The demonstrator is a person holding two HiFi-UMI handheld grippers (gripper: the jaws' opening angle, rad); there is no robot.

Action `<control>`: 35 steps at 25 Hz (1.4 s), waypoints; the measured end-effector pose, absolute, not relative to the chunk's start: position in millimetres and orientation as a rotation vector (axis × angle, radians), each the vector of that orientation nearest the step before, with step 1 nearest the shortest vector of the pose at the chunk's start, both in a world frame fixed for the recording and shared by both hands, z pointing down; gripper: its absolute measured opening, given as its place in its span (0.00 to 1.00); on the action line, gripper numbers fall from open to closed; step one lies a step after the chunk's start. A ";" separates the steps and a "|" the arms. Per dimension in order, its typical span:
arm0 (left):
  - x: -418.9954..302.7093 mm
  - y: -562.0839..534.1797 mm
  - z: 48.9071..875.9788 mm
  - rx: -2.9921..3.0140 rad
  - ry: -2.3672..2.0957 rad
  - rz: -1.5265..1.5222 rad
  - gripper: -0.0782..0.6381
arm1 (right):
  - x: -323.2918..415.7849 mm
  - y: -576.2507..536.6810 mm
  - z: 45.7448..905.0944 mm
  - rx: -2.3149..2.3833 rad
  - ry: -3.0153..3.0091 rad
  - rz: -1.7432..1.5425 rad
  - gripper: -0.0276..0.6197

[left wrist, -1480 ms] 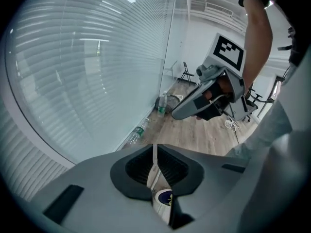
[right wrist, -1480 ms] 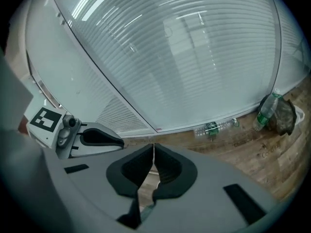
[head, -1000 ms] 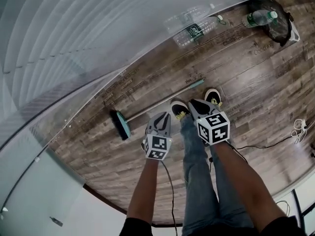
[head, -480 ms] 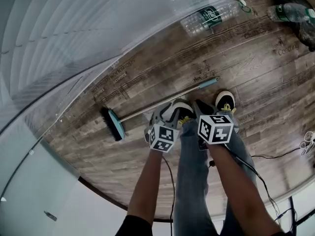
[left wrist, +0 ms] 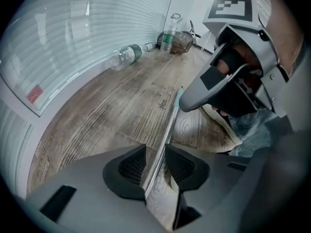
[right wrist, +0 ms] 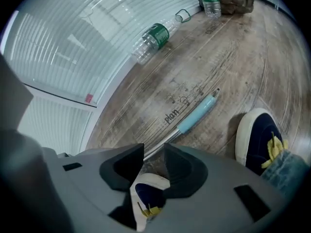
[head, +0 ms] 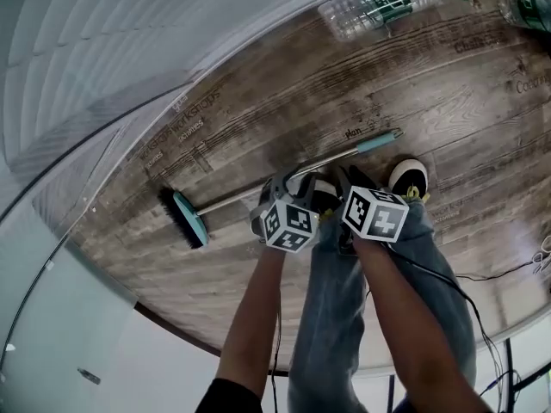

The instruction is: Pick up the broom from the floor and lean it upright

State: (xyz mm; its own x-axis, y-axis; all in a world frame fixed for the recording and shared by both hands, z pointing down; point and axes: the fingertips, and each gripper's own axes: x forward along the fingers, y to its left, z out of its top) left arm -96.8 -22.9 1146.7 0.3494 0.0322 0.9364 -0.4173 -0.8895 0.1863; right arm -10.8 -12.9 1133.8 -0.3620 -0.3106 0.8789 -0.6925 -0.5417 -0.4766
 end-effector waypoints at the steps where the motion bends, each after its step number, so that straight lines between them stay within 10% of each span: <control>1: -96.3 -21.5 1152.5 2.230 -0.316 1.570 0.28 | -12.0 -11.2 1138.3 1.581 -1.316 1.987 0.25; 35: -128.2 -1.9 1198.8 2.142 -0.175 1.934 0.27 | -5.3 -16.6 1162.7 1.598 -1.152 2.070 0.25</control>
